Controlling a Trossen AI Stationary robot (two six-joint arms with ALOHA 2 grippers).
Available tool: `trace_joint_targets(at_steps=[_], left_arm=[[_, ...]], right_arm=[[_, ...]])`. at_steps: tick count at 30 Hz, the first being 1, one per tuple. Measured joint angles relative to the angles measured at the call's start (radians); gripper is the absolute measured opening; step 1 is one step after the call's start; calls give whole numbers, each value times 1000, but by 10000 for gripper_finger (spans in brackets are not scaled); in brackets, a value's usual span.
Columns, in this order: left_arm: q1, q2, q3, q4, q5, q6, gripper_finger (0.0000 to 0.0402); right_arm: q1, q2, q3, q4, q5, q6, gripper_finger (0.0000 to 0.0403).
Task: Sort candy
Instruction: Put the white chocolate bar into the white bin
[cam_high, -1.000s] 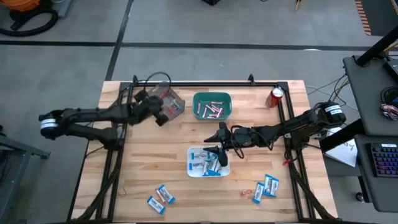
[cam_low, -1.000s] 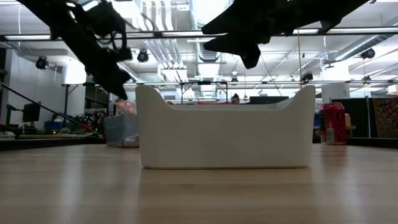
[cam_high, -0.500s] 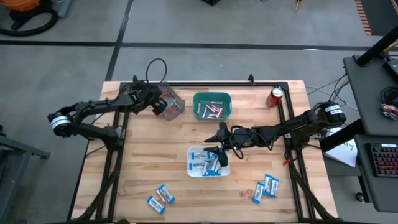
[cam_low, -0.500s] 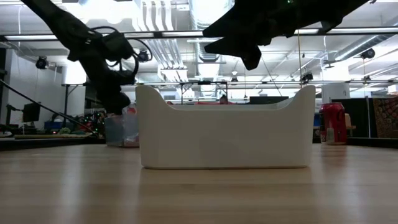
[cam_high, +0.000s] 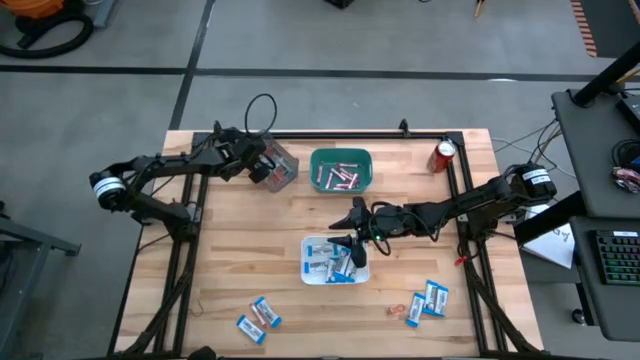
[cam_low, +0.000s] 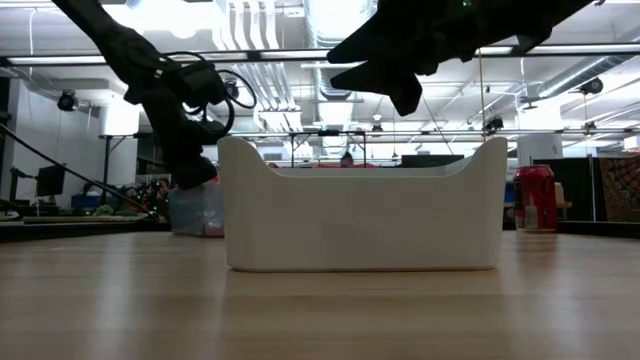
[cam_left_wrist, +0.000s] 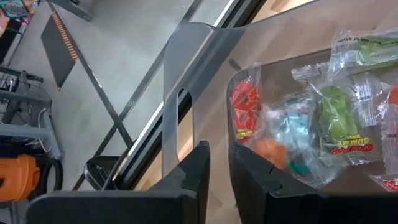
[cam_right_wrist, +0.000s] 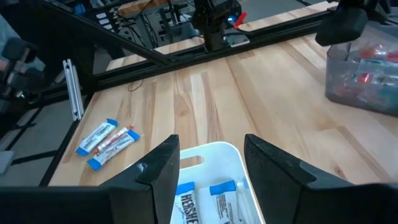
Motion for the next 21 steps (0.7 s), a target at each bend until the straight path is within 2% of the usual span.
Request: trace_joint_targets(at_steps=[6, 12, 16, 21], left_arm=[[0, -18, 18, -57, -6, 9, 71], [-23, -66, 23, -109, -4, -15, 79], [-68, -140, 23, -128, -4, -67, 80], [-187, -258, 21, -128, 9, -141, 80]], right_arm=[[0, 0, 0, -15, 0, 16, 171], [0, -22, 1, -96, -5, 94, 171], [0, -58, 29, -266, -48, 178, 166], [3, -81, 117, -518, -89, 284, 156]])
